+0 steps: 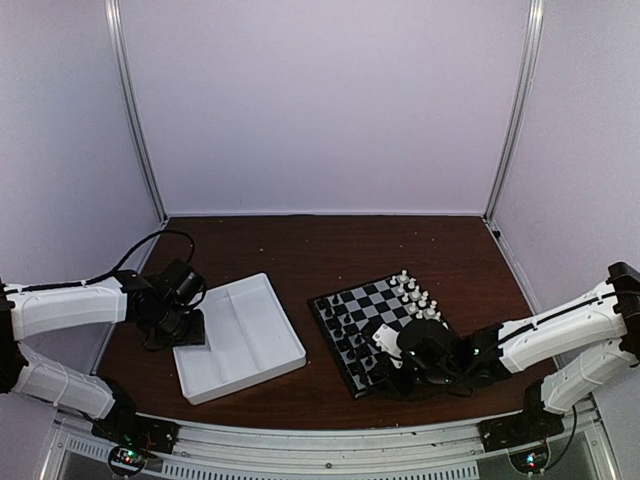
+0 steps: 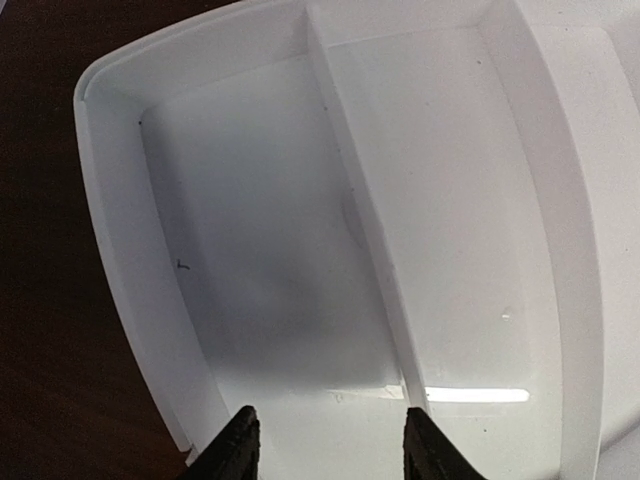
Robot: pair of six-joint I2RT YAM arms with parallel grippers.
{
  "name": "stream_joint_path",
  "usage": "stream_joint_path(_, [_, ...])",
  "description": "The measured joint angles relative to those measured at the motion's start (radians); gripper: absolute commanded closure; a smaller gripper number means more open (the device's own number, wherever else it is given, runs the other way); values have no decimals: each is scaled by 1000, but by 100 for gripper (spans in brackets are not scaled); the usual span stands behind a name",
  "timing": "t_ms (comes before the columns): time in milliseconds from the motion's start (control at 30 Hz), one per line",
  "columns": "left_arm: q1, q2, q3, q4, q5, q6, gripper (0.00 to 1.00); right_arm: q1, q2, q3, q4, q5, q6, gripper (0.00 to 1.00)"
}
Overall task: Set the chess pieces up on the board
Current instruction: Place the chess piece on the chessboard.
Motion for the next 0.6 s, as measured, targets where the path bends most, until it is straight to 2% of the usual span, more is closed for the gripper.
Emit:
stream_joint_path(300, [0, 2, 0, 0, 6, 1, 51, 22, 39, 3, 16, 31, -10, 96])
stream_joint_path(400, [0, 2, 0, 0, 6, 6, 50, 25, 40, 4, 14, 41, -12, 91])
stream_joint_path(600, [0, 8, 0, 0, 8, 8, 50, 25, 40, 7, 5, 62, -18, 88])
